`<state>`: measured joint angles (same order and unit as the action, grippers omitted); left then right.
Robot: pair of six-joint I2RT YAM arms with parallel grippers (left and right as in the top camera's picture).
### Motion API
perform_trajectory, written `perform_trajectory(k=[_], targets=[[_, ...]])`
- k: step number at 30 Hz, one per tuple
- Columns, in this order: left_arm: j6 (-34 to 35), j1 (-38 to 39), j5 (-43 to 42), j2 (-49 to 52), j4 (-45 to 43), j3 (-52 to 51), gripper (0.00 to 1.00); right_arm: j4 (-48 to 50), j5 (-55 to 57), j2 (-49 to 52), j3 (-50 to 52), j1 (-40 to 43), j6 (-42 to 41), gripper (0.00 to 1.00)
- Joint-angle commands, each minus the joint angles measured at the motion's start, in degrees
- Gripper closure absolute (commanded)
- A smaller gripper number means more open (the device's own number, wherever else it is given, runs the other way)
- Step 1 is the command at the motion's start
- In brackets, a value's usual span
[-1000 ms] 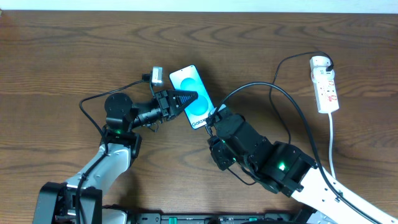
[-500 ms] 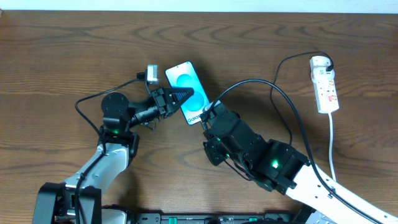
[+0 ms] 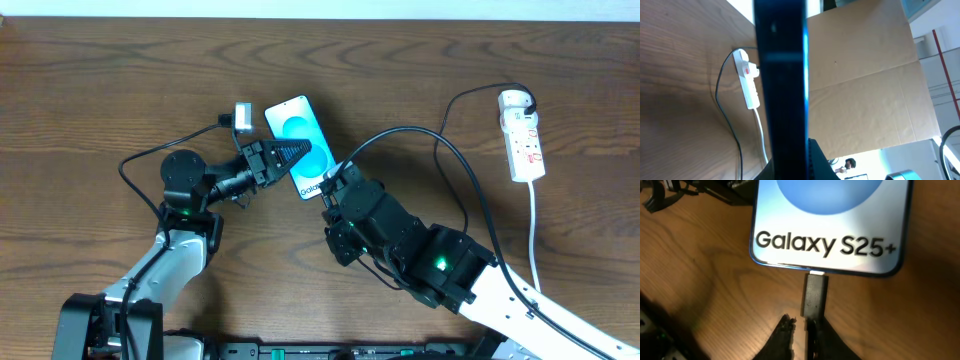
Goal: Plug charger to phone and switch on socket
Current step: 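Open the right gripper and release the plugged-in cable, then move the phone with the left gripper forward and lower it toward the table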
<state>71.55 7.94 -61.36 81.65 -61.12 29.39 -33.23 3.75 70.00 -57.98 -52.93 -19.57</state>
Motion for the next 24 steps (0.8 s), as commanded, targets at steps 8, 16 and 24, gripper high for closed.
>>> perform_trajectory(k=[8,16,24], targets=[[4.7,1.4,8.4,-0.4,-0.5,0.1,0.93,-6.1,2.4,-11.5,-1.3,0.1,0.1,0.42],[5.0,3.1,16.2,-0.4,-0.4,5.7,0.93,-10.9,17.6,-27.1,-1.3,1.8,0.1,0.22],[-9.4,8.7,23.0,-0.4,22.0,21.5,0.93,-16.5,23.8,-36.8,-1.3,3.3,-0.2,0.15]])
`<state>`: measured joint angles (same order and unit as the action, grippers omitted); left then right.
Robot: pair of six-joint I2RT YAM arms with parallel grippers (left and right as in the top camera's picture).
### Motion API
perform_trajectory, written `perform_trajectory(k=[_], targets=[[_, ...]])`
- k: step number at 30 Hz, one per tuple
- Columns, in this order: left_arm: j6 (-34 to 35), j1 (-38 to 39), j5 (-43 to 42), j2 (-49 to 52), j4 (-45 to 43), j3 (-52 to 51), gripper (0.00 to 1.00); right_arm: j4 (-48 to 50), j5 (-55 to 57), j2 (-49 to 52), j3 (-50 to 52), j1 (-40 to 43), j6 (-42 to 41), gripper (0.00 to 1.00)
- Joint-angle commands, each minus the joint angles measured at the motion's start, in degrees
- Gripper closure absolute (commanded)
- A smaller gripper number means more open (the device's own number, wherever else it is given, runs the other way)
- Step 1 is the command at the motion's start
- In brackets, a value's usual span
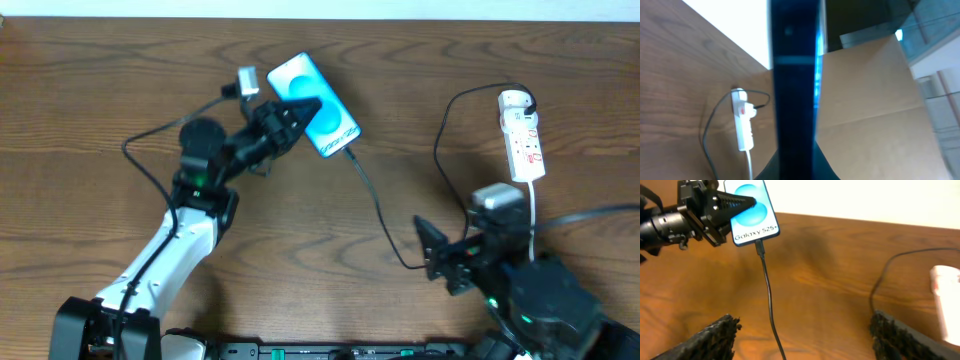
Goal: Plug charger to phone and switch on socket
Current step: 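Move the phone with the left gripper forward and lower it toward the table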
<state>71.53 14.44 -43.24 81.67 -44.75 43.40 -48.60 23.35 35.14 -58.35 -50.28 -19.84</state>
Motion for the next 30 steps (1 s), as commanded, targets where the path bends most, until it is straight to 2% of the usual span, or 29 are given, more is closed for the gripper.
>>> perform_trajectory(k=[1,4,7,10,15,19,22,26,30], targets=[[-11.7,2.8,5.7,-0.4,9.0,9.6,0.92,-1.7,4.2,-2.6,-0.9,0.8,-0.2,0.13],[-18.3,4.5,7.8,0.3,19.6,17.2,0.93,-3.1,5.1,-3.7,-0.9,1.2,-1.5,0.11],[-23.8,5.4,5.7,3.3,26.2,24.5,0.93,-3.7,5.7,-3.8,-0.9,1.2,-1.6,0.1],[-28.0,5.5,-4.0,10.7,32.0,34.4,0.92,-3.5,5.9,-3.8,-0.9,1.2,-2.2,0.09],[-30.8,5.5,-16.4,24.3,41.8,47.8,0.92,-3.6,5.9,-3.8,-0.9,1.2,-2.5,0.08],[-32.7,5.5,-25.5,33.3,46.1,53.4,0.93,-3.9,5.9,-3.8,-0.9,1.2,-2.5,0.08],[-33.4,5.1,-29.9,38.2,46.8,53.5,0.92,-3.9,6.1,-3.8,-0.9,1.2,-2.5,0.07],[-38.1,4.3,-29.1,43.1,52.3,53.5,0.93,-4.0,6.1,-3.8,-0.9,1.2,-2.5,0.06],[-45.4,3.5,-20.3,45.3,61.8,53.5,0.93,-4.0,6.1,-3.8,-0.9,1.2,-2.5,0.05]])
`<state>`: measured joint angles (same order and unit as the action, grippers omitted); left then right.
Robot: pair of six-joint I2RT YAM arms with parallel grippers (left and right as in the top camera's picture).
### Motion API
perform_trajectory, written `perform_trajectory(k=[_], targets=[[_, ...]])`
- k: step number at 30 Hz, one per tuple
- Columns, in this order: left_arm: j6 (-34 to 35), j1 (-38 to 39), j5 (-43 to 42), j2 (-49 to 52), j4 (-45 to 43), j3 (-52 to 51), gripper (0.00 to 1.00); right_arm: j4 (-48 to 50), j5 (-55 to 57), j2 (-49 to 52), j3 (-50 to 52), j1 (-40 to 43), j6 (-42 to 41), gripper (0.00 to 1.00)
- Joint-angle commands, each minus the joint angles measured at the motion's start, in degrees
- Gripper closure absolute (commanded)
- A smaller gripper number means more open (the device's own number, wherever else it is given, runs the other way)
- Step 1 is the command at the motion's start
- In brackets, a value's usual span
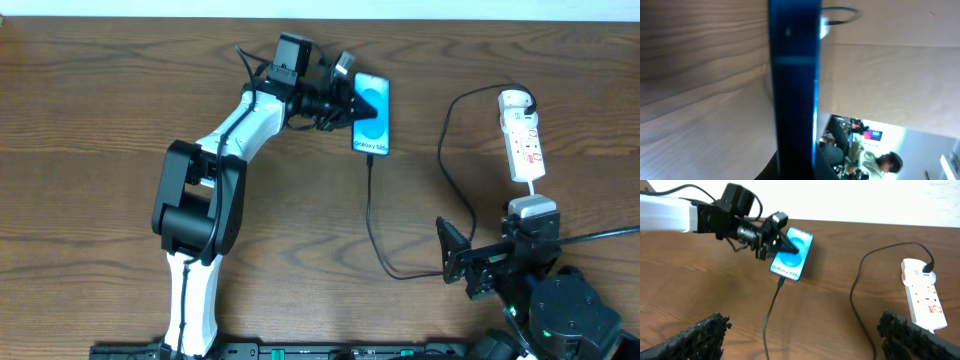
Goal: Plug charger to phone and switch on socket
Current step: 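Move the phone with the left gripper forward and lower it toward the table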
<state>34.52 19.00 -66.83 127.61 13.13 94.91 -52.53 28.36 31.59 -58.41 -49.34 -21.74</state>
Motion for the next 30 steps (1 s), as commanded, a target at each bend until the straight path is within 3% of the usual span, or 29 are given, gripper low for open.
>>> perform_trajectory(k=[1,7,10,15,19,25,30], targets=[[-10.8,-1.2,5.7,-0.6,6.3,2.0,0.93,0.0,1.2,-0.2,-0.8,0.3,-0.6,0.05],[-22.6,-1.2,11.1,-0.6,15.6,2.0,0.92,0.0,1.7,0.0,-0.8,0.3,-1.4,0.02],[-24.3,-1.2,12.5,-0.6,17.7,2.0,0.93,0.4,1.7,0.4,-0.8,0.3,-1.7,0.02],[-24.9,-1.2,11.3,-0.5,16.4,2.0,0.93,0.9,1.7,1.8,-0.8,0.3,-3.1,0.01],[-22.7,-0.9,4.9,0.7,12.3,2.0,0.93,1.0,1.7,3.4,-0.8,0.3,-3.6,0.01],[-16.5,0.3,4.9,3.3,9.4,2.0,0.93,0.9,1.5,5.1,-0.8,0.3,-5.1,0.01],[-16.2,1.6,5.0,5.6,8.8,1.7,0.92,0.8,1.5,5.5,-0.8,0.3,-5.6,0.01]])
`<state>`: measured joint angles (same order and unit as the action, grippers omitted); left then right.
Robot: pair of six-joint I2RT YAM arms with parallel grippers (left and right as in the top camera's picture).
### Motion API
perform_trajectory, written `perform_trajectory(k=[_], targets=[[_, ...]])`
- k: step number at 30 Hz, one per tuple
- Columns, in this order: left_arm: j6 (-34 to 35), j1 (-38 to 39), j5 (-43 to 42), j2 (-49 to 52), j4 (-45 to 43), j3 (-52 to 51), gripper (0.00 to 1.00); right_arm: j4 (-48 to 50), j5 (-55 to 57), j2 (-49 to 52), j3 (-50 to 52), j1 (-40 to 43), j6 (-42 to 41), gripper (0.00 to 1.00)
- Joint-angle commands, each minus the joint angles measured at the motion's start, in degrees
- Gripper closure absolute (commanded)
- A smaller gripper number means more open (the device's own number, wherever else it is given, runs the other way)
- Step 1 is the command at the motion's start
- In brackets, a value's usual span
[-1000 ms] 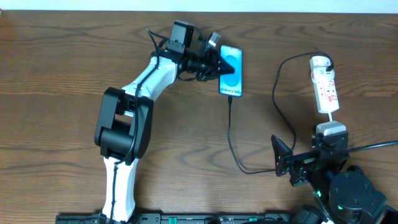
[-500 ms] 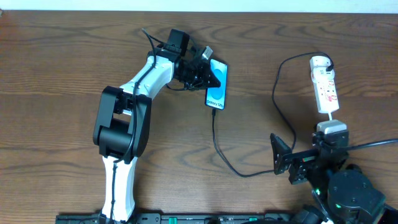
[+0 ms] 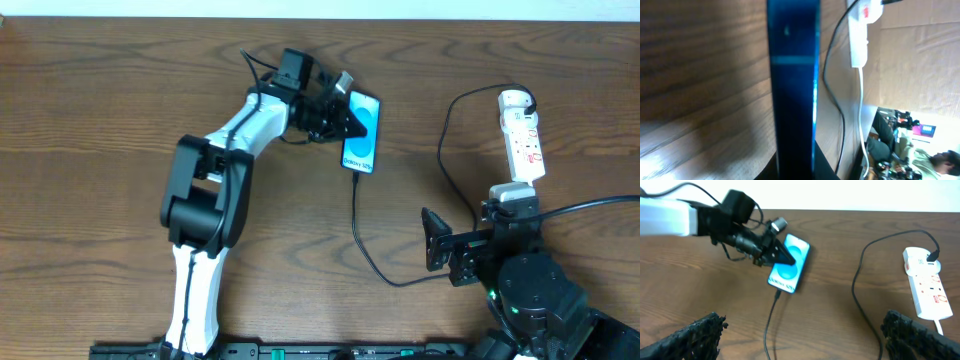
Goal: Plug charger to phone and switch on socket
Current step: 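Move the phone with the left gripper forward and lower it toward the table, then lay the phone flat on the table with the left gripper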
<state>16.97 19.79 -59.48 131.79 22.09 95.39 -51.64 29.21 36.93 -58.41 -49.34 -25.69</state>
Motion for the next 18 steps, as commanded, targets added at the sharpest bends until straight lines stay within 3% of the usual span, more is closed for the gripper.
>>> perform_trajectory(k=[1,8,18], targets=[[1.3,1.2,-2.4,1.6,-0.1,1.1,0.92,-0.2,0.7,0.2,-0.8,0.3,-2.2,0.01],[1.3,1.9,2.4,1.9,-0.1,-0.4,0.92,-3.8,0.2,0.2,-0.8,0.3,-9.7,0.01],[1.3,2.4,5.3,1.9,1.5,-0.6,0.92,-4.7,1.6,0.3,-0.7,0.3,-10.3,0.01]])
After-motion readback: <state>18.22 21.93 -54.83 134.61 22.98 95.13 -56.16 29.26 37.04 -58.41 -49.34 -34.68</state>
